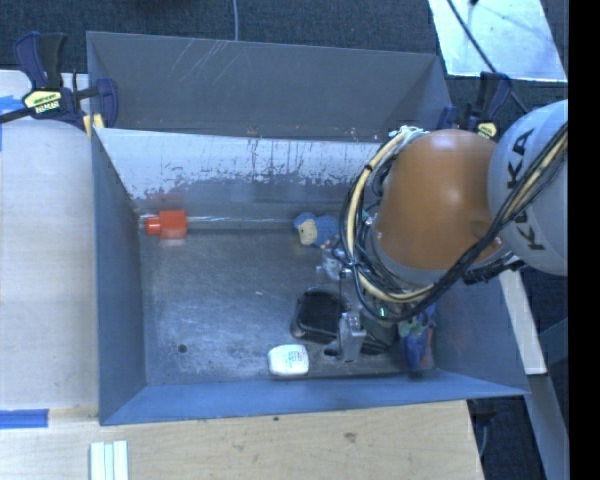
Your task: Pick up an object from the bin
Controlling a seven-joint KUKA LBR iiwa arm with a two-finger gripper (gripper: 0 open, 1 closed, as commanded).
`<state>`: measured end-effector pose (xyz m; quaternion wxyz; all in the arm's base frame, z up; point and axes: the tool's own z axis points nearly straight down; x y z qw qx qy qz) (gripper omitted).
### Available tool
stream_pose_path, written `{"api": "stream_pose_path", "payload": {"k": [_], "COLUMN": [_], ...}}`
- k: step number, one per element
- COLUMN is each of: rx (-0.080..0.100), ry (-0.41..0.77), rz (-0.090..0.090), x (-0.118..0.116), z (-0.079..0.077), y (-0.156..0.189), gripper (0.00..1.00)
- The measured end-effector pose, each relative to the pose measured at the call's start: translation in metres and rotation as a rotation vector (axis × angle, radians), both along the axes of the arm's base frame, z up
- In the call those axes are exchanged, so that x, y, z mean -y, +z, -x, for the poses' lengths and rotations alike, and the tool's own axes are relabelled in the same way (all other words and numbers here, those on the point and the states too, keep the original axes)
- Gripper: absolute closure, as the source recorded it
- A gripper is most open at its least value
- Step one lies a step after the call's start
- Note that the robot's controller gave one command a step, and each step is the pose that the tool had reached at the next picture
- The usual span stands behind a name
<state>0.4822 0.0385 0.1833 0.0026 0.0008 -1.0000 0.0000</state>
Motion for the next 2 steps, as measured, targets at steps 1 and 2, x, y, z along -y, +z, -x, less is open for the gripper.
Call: {"api": "stream_pose_path", "payload": {"k": [1, 2], "rx": [0.002, 0.011], "ry": [-0.111, -0.112], "rz": [0.001, -0.001], "x": [0.0156, 0.0152], "z": [-0.0295, -0.0318], "y": [-0.1172, -0.1119], "gripper": [0.0, 1.0]}}
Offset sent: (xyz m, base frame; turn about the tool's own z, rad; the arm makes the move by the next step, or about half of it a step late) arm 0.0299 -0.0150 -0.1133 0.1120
